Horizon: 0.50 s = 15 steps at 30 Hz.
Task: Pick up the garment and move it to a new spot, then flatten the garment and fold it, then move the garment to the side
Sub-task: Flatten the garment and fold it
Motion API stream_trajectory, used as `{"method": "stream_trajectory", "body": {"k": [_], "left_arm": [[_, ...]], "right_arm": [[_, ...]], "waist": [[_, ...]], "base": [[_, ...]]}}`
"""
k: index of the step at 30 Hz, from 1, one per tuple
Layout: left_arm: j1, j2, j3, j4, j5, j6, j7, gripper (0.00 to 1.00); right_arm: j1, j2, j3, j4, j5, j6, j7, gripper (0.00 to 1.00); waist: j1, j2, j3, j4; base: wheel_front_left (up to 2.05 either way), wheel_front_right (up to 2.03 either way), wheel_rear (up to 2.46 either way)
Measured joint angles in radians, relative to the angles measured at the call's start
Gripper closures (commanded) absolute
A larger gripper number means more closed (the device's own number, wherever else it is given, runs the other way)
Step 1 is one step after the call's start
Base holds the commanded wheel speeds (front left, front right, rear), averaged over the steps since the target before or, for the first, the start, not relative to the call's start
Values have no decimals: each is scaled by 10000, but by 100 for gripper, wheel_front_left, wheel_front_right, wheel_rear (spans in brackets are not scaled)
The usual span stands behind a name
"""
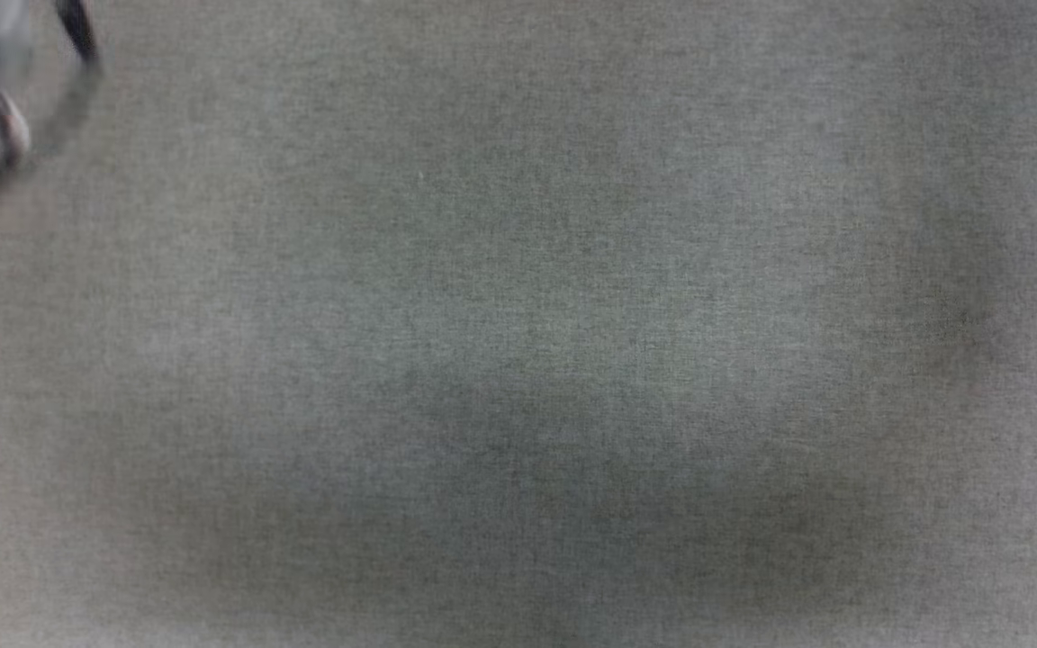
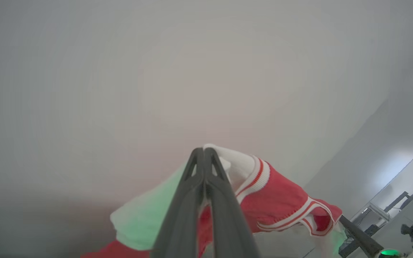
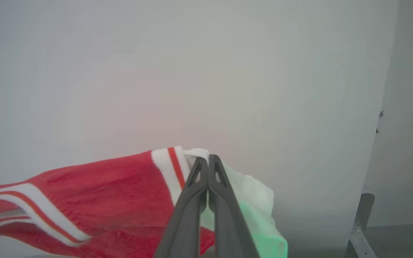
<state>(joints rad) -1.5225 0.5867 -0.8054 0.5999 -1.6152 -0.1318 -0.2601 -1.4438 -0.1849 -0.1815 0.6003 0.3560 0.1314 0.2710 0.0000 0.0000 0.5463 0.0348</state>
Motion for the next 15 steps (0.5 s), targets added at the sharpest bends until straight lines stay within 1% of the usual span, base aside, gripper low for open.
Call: {"method": "stream_trajectory", "body": {"k": [1, 4, 6, 9, 10, 12, 15], "left_arm": [[530, 92, 15, -303, -213, 0, 2, 100], [2115, 527, -123, -1402, -270, 0, 2, 100], [3126, 825, -253, -2096, -207, 0, 2, 100], [4468, 1310, -502, -2951, 343, 2, 0, 100], [4908, 1407, -376, -3206, 345, 2, 0, 100], [5694, 1603, -255, -3526, 809, 2, 0, 100], [6878, 1845, -176, -4054, 1256, 2, -33, 100]], "right_arm": [[444, -134, 190, -280, 173, 2, 196, 100], [2060, -525, 527, -1406, 876, 0, 813, 100], [3418, -719, 600, -2439, 1275, 0, 1375, 100], [5500, -930, 671, -4245, 1628, -2, 2261, 100], [6184, -1007, 700, -4865, 1649, 0, 2564, 100], [7466, -1020, 558, -6004, 1841, -2, 3241, 100], [9079, -1225, 709, -7438, 1952, -2, 4312, 100]], "waist": [[0, 0, -6, 21], [0, 0, -34, 83], [0, 0, -85, 122], [0, 0, -206, 141], [0, 0, -254, 140], [0, 0, -364, 137], [-1, 0, -553, 109]], "base": [[0, 0, 0], [0, 0, 0], [0, 0, 0], [0, 0, 0], [0, 0, 0], [0, 0, 0], [0, 0, 0]]}}
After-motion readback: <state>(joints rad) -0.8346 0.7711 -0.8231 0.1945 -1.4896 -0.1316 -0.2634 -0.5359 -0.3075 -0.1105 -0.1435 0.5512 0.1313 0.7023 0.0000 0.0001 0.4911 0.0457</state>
